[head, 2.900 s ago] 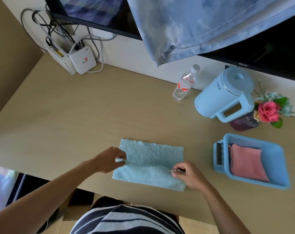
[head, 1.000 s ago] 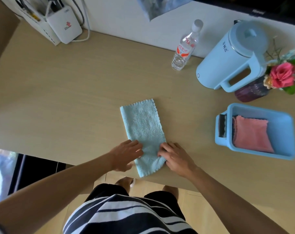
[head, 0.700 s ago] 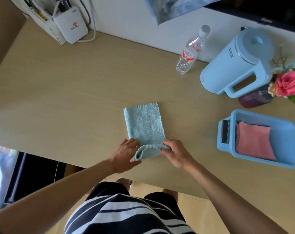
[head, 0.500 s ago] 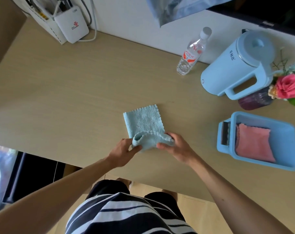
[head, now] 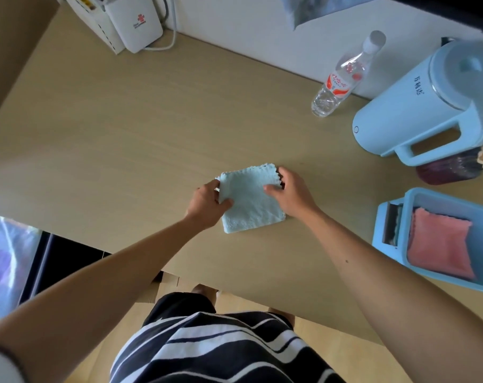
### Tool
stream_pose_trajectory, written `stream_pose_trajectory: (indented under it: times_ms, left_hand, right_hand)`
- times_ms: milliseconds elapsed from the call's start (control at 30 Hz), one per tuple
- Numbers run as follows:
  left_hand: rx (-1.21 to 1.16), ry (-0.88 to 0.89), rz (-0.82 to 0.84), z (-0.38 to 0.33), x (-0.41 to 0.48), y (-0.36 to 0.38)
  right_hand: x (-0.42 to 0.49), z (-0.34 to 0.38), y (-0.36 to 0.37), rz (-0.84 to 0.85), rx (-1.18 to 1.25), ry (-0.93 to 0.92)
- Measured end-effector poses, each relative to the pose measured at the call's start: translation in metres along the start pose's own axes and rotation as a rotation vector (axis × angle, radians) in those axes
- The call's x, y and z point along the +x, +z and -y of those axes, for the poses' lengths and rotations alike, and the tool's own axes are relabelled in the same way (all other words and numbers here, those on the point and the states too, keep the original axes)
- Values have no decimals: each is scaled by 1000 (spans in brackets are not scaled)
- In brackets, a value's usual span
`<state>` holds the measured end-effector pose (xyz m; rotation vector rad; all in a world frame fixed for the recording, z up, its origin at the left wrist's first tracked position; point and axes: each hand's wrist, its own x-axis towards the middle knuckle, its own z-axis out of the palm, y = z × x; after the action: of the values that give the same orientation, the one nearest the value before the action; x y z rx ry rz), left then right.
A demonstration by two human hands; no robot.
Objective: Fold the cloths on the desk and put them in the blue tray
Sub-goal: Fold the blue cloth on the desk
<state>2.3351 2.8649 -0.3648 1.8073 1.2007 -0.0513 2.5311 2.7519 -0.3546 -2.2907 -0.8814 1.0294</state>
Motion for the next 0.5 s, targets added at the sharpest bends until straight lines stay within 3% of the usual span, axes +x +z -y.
stream_pose_trajectory:
  times_ms: [167,267,300,367,433,500]
  left_hand:
    - [222,15,-61,2,-2,6]
    - [454,356,-247,-3,-14,7]
    - [520,488,-250,-6,-17,8]
    - [646,651,-120,-4,-16,16]
    - [743,658,14,6,-11,24]
    - [768,595,68,17,-8,27]
  right_hand:
    - [3,-6,6,-124,-49,-96]
    - [-11,-7,9,-307,-311,-319]
    - [-15,-8,11,-300,-372,-396]
    - [-21,-9,16,-164,-431,-448]
    - [-25,-13,23,-53,-475,-399]
    - [-29,-16,27,-45,-494,-348]
